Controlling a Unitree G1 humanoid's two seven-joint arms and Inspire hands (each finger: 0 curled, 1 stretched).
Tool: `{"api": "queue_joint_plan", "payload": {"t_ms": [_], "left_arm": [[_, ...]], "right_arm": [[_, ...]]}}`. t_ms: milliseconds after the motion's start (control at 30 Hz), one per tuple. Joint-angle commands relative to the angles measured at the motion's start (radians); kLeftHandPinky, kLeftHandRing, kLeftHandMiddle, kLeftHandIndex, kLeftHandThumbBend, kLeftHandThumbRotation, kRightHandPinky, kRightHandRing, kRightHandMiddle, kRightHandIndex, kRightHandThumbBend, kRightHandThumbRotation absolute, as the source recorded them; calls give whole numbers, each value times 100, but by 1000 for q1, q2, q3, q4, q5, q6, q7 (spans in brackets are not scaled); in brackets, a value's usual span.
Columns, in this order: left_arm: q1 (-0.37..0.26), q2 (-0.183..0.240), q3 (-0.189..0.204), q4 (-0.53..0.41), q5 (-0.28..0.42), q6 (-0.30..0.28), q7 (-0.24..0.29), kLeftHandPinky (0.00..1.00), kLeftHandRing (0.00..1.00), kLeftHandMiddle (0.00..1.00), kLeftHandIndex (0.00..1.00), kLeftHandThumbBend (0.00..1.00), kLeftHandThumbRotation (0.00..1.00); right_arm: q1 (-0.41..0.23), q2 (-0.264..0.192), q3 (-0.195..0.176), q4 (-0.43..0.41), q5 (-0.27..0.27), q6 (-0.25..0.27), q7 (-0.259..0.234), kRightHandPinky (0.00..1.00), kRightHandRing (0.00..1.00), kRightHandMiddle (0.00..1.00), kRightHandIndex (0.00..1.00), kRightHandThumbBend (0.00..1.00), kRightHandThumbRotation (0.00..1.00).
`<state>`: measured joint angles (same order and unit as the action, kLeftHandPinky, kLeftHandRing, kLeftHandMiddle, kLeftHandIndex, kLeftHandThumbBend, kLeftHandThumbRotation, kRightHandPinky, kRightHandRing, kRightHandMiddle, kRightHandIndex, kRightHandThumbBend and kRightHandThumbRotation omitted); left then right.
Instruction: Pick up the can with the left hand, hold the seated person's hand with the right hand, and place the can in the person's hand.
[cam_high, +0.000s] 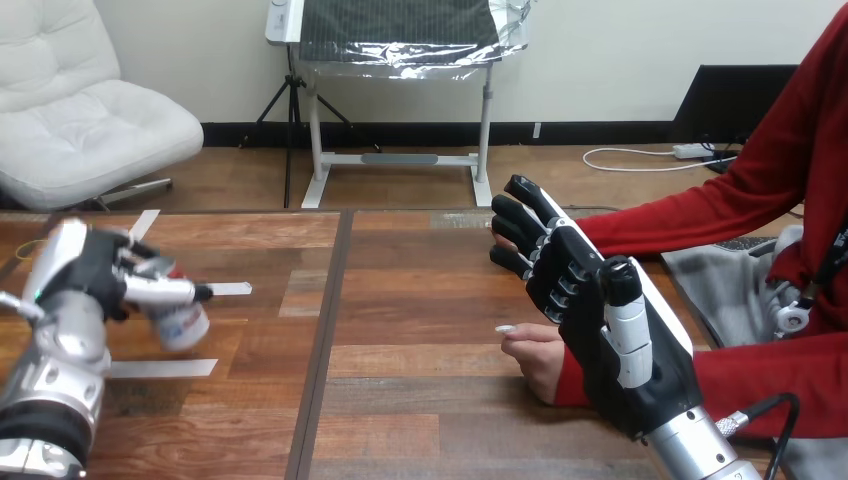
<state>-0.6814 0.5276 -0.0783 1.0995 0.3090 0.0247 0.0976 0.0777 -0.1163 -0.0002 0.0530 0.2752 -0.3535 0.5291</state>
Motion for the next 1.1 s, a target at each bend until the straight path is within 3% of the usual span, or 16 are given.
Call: {"api": "queue_joint_plan", "payload": {"t_ms": [0, 400, 600, 867, 1000, 1067], "left_arm": [[-35, 54, 21, -118, -5, -15, 5, 34, 39, 46, 48, 79, 0], [4, 60, 43, -260, -6, 25, -19, 35, 40, 46, 49, 79, 0], [30, 62, 48, -338, 2, 35, -19, 35, 40, 45, 48, 80, 0], [61, 70, 49, -442, 20, 54, -37, 36, 40, 45, 48, 81, 0], [71, 71, 51, -479, 26, 67, -44, 37, 41, 45, 48, 81, 0], [78, 72, 52, -505, 28, 73, -49, 38, 42, 46, 48, 81, 0]], "right_arm": [[-52, 4, 2, 6, -1, -2, -8, 95, 98, 96, 98, 90, 100], [-55, 2, 2, 10, -11, -10, -13, 95, 98, 96, 98, 91, 100], [-68, -10, -3, 28, -51, -46, -24, 95, 97, 96, 97, 92, 100], [-139, -74, -34, 100, -168, -122, -64, 88, 93, 93, 92, 90, 100], [-189, -101, -46, 167, -195, -160, -76, 86, 92, 92, 91, 89, 100], [-215, -130, -50, 192, -241, -176, -100, 85, 92, 92, 90, 90, 100]]}}
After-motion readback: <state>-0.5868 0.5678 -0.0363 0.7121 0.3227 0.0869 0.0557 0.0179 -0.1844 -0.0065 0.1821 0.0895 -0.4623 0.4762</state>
